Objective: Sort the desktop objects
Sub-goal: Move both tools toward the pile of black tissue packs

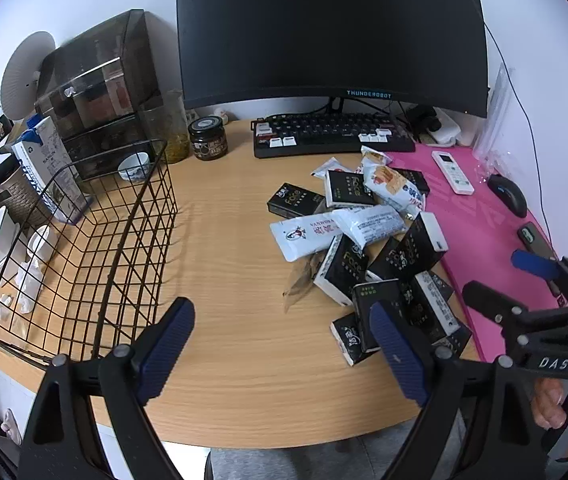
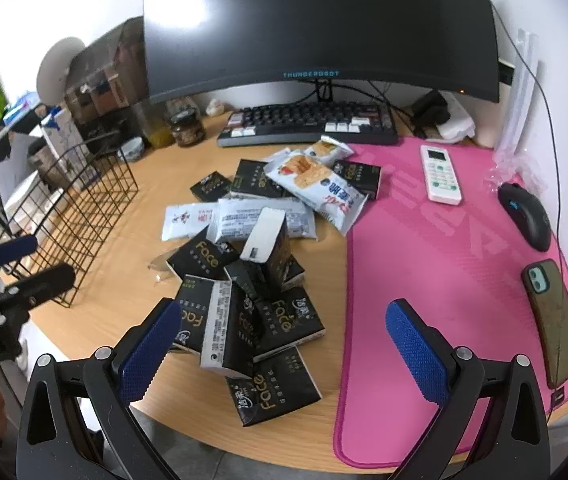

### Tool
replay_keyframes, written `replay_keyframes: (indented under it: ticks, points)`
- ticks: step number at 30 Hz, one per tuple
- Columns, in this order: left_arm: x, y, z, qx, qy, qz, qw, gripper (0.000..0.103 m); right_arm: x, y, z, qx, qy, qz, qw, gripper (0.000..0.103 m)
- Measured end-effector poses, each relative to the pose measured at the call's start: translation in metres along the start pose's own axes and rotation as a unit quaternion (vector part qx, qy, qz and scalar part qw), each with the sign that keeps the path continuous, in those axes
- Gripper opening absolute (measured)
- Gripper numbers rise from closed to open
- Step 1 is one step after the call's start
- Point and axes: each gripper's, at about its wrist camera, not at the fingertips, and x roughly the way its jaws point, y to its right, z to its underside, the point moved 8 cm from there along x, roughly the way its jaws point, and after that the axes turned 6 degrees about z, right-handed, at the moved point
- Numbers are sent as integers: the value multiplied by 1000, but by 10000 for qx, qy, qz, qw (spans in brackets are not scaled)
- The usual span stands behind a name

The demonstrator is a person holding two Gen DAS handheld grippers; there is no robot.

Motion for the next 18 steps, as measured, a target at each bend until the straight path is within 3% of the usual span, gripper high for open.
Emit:
replay_keyframes:
  ticks: [18]
  points:
    - [4, 8, 0, 98, -7, 45, 9999, 90, -9, 12, 2, 105, 48, 80, 9999, 103]
